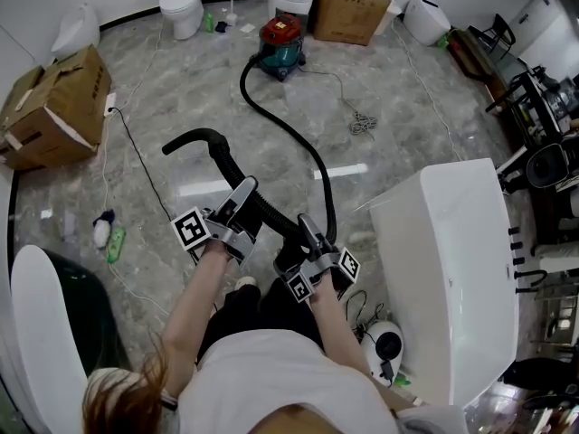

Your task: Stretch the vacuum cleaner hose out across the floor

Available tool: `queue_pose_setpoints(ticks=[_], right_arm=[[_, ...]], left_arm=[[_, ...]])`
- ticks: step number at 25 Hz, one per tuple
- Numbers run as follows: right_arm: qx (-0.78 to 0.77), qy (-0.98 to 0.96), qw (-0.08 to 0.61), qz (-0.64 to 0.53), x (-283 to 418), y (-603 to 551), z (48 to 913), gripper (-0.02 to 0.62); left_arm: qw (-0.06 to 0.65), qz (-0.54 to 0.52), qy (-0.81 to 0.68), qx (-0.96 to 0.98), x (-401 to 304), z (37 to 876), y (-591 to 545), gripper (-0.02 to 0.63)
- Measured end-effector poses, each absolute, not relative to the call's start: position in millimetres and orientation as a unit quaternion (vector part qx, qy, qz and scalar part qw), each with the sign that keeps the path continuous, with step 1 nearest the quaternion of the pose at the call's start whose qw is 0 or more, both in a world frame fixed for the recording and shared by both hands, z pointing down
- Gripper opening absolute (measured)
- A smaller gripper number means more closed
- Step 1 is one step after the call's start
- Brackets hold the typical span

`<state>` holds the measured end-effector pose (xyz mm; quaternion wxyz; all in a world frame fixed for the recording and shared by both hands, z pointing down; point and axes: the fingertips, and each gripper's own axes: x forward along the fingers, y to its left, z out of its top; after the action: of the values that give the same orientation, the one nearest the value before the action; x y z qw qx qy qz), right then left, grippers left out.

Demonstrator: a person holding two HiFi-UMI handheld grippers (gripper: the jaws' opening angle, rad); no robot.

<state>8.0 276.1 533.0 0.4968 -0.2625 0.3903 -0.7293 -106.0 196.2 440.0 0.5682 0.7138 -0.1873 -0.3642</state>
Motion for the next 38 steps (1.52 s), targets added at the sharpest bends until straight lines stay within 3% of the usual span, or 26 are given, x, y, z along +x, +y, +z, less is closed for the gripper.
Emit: queue_pose_setpoints(ticks=[17,21,24,30,38], right_arm=[[-0.235,0.333,0.468,-0.784,-21.5,294.2,556.1,0.235],[-0.216,0.401,0.402,-0.794,-36.6,304.5,539.3,0.238],[-0.209,0.461,0.349,-0.788,-46.9,315.2,530.0,0.238],[-0.257,0.513,0.375,-0.727,-6.5,291.8,511.7,0.236],[-0.394,0.606,0.308,-0.619,46.8,274.6,495.3,0.236]], left_arm=[[0.552,-0.333,-0.215,0.733,-104.1,451.5,188.5,0.178],[0.543,-0.329,-0.242,0.734,-112.2,454.5,174.9,0.176],[0.526,-0.289,-0.258,0.757,-118.0,457.2,165.7,0.176],[0.52,-0.217,-0.279,0.777,-122.7,473.2,165.5,0.176],[0.491,-0.043,-0.332,0.804,-127.1,524.5,181.6,0.176]])
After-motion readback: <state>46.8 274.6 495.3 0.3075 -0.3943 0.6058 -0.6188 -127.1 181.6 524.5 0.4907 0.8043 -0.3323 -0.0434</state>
